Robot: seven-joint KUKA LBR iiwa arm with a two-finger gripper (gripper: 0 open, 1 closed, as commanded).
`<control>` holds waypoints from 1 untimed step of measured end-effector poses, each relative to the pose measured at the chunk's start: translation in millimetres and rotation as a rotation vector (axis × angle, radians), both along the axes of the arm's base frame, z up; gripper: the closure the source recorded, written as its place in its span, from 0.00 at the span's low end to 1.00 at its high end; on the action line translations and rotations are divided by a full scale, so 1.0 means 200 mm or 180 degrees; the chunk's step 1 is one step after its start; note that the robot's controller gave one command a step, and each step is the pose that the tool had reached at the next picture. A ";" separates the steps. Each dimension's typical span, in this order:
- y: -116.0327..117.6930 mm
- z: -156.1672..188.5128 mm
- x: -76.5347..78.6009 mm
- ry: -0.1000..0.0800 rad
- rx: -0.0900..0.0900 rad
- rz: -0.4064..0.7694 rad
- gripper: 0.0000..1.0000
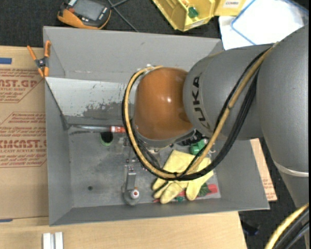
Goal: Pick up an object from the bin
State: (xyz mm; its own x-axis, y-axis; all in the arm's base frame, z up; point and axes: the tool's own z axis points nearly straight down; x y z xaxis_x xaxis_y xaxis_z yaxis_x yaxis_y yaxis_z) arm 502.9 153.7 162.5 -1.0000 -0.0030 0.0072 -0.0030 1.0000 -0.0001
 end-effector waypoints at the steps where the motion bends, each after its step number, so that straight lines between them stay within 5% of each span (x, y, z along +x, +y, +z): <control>1: -0.01 0.02 0.01 -0.0023 0.0004 -0.0009 0.00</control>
Offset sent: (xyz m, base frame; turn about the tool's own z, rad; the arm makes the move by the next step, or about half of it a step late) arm 0.0027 -0.0688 -0.0925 -0.3520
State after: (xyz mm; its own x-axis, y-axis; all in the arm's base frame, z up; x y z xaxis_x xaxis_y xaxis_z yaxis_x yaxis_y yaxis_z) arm 504.8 152.6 167.0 -1.0000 -0.0003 -0.0001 -0.0003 1.0000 0.0011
